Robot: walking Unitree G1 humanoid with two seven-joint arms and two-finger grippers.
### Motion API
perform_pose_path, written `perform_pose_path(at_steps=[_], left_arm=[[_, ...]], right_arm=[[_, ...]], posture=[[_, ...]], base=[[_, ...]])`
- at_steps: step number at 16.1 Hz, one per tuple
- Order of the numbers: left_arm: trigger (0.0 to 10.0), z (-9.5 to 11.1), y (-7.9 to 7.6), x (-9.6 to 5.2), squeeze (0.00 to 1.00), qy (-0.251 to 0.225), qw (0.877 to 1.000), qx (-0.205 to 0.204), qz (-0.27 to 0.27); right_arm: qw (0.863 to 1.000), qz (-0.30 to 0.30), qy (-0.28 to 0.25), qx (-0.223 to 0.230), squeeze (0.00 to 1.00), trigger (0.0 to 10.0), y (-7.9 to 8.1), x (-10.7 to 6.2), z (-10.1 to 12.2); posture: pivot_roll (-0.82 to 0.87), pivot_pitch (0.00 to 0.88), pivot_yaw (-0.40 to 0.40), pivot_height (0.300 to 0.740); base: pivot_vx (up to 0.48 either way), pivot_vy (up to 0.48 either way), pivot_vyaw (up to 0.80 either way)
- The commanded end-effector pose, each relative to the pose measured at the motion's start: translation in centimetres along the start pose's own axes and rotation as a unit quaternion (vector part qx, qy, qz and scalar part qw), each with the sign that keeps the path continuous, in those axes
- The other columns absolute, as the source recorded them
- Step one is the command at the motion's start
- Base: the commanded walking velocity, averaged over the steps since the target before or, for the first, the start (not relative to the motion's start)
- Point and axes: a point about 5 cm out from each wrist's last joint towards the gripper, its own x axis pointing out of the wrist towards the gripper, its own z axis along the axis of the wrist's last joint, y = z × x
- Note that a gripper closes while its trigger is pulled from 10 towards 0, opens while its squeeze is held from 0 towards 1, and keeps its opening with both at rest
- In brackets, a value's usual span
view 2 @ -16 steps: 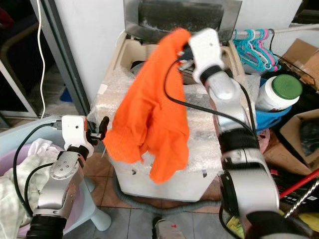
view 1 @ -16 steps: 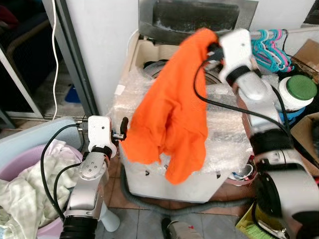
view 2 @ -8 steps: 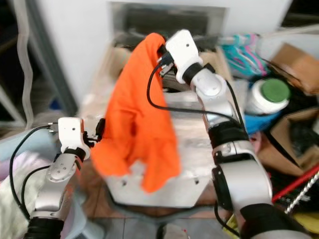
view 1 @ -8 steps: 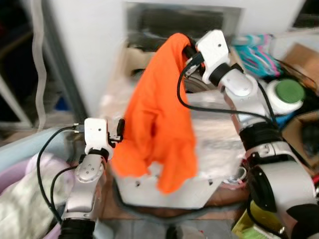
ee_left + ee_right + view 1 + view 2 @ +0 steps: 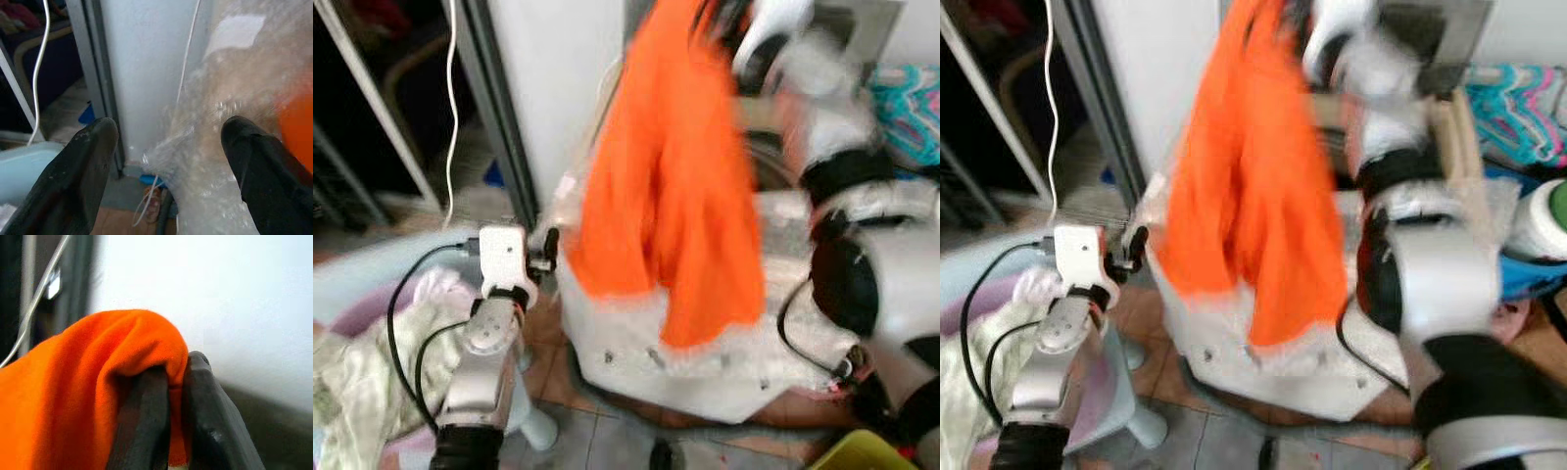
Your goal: Clothes washing
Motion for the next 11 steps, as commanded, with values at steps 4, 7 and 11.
perform_pose_path(at_steps=[4,7,11], left_arm=[[10.0,-0.2,0.1,-0.1,0.00,0.006,1.000,0.002,0.016],[10.0,-0.3,0.1,-0.2,0.00,0.009,1.000,0.002,0.015],[10.0,-0.4,-0.1,0.0,0.00,0.014,1.000,0.003,0.009]], right_arm=[[0.978,-0.163,0.121,-0.042,0.00,10.0,-3.6,-3.2,-6.1],[0.946,-0.250,0.205,-0.028,0.19,10.0,-6.6,-7.0,-10.3],[0.960,-0.173,0.217,-0.041,1.00,10.0,-5.3,-9.7,-13.2]], posture=[[-0.03,0.000,-0.029,0.740],[-0.04,0.000,-0.026,0.740],[-0.06,0.000,-0.018,0.740]], base=[[0.000,0.000,0.00],[0.000,0.000,0.00],[0.000,0.000,0.00]])
